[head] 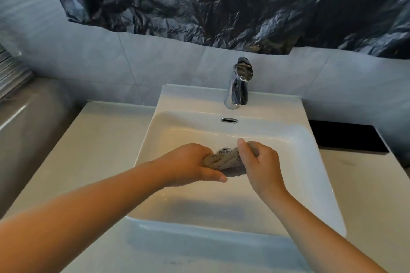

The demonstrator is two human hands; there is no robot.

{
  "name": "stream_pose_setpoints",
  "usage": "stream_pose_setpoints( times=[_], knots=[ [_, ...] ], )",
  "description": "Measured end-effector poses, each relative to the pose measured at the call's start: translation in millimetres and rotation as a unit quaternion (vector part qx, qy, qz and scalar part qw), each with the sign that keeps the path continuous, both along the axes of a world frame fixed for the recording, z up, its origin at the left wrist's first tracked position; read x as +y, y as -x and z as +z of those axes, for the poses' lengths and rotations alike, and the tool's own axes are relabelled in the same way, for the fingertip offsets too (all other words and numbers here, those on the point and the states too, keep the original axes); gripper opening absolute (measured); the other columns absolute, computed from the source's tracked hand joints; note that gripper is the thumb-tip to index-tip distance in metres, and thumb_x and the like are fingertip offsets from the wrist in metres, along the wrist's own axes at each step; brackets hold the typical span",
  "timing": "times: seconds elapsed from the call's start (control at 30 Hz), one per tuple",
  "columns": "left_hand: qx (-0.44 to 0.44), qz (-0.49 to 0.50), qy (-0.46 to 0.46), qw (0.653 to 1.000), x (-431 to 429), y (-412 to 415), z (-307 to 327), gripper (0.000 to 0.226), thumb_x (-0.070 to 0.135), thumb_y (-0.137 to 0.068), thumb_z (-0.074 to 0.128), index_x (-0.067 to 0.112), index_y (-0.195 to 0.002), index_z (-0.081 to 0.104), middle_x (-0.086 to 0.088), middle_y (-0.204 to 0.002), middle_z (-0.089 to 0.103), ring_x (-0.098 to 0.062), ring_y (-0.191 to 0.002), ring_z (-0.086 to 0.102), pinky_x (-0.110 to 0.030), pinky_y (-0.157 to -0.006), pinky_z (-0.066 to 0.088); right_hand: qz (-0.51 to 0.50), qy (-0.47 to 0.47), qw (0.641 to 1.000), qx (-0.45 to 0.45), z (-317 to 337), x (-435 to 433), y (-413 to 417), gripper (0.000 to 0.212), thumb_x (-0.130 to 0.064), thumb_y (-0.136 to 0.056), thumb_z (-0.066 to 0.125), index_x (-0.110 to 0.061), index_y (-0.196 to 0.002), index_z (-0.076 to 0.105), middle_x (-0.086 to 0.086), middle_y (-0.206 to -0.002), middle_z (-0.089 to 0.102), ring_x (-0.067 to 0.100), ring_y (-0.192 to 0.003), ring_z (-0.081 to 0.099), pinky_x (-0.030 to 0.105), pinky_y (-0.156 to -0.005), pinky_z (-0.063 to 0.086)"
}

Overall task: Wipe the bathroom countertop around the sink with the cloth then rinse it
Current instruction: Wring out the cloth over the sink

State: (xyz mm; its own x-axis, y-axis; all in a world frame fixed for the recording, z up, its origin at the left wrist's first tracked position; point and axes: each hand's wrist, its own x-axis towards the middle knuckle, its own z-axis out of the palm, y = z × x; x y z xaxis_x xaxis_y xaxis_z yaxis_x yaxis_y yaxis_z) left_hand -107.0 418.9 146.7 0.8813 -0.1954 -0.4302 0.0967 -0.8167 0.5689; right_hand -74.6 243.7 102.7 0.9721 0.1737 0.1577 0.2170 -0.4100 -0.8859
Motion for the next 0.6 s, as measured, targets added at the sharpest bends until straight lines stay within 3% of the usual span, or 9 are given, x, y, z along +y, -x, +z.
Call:
stream_pose_setpoints(
  times=[0.1,0.17,0.27,0.33,0.37,0.47,0.53,0.6],
  knots=[
    [-0.145,-0.11,-0.162,0.97,-1.4,-2.7,-6.1,0.039,0.063,-0.082,0.054,0.025,-0.085,0.047,0.01,-0.069,0.049,-0.015,-0.068,0.048,-0.029,-0.057,0.033,0.013,-0.012,0.986,0.167,0.1,4.6,-3.9,0.057,-0.021,-0.094,0.043,-0.031,-0.04,0.059,-0.012,-0.042,0.056,0.003,-0.043,0.051,0.015,-0.044,0.037],
    [-0.212,-0.157,-0.225,0.938,0.4,-3.5,-11.7,0.042,0.063,-0.086,0.046,0.023,-0.095,0.049,0.006,-0.08,0.052,-0.018,-0.071,0.051,-0.028,-0.059,0.031,0.014,-0.005,0.952,0.305,-1.7,6.4,-7.8,0.047,-0.021,-0.091,0.042,-0.021,-0.047,0.06,-0.005,-0.041,0.053,0.01,-0.036,0.044,0.017,-0.039,0.029],
    [-0.29,-0.199,-0.206,0.913,3.9,-3.2,-26.3,0.045,0.059,-0.088,0.048,0.016,-0.099,0.055,-0.003,-0.085,0.058,-0.025,-0.067,0.058,-0.029,-0.056,0.03,0.047,0.05,0.869,0.49,-0.1,3.2,-15.9,0.035,-0.032,-0.091,0.04,-0.012,-0.063,0.048,0.002,-0.046,0.039,0.011,-0.035,0.024,0.014,-0.04,0.015],
    [-0.325,-0.204,-0.183,0.905,2.1,-1.8,-30.0,0.043,0.057,-0.087,0.052,0.015,-0.095,0.056,-0.004,-0.078,0.058,-0.024,-0.058,0.055,-0.028,-0.052,0.029,0.088,0.069,0.835,0.539,3.9,-0.5,-20.3,0.037,-0.037,-0.092,0.04,-0.013,-0.064,0.048,0.0,-0.046,0.038,0.008,-0.035,0.021,0.014,-0.037,0.014],
    [-0.311,-0.187,-0.181,0.914,1.0,-1.3,-28.4,0.042,0.058,-0.087,0.051,0.017,-0.097,0.054,-0.001,-0.078,0.057,-0.021,-0.06,0.052,-0.027,-0.054,0.031,0.097,0.075,0.843,0.524,5.8,-1.4,-21.4,0.037,-0.037,-0.091,0.041,-0.012,-0.066,0.051,0.0,-0.046,0.042,0.008,-0.034,0.023,0.014,-0.036,0.016],
    [-0.151,-0.092,-0.105,0.979,2.9,0.0,-21.8,0.031,0.057,-0.086,0.054,0.028,-0.095,0.045,0.011,-0.075,0.052,-0.014,-0.069,0.048,-0.027,-0.057,0.034,0.071,0.079,0.942,0.318,5.6,-4.4,-13.2,0.043,-0.049,-0.093,0.043,-0.01,-0.09,0.061,0.003,-0.066,0.062,0.011,-0.042,0.045,0.021,-0.041,0.034],
    [-0.038,-0.014,0.018,0.999,8.8,-1.7,-17.9,0.028,0.052,-0.085,0.06,0.025,-0.091,0.054,0.009,-0.072,0.054,-0.012,-0.065,0.049,-0.024,-0.055,0.036,0.062,0.051,0.981,0.179,0.9,-10.9,2.5,0.052,-0.066,-0.088,0.038,-0.027,-0.12,0.05,-0.004,-0.104,0.063,0.004,-0.072,0.06,0.018,-0.058,0.045],
    [0.086,0.036,0.141,0.986,14.6,-2.9,-13.1,0.033,0.048,-0.086,0.06,0.016,-0.092,0.057,0.003,-0.066,0.05,-0.01,-0.052,0.042,-0.021,-0.049,0.034,0.068,0.03,0.996,0.049,-5.4,-20.7,17.9,0.057,-0.068,-0.087,0.036,-0.042,-0.137,0.031,-0.019,-0.133,0.044,-0.002,-0.109,0.053,0.015,-0.077,0.049]
  ],
)
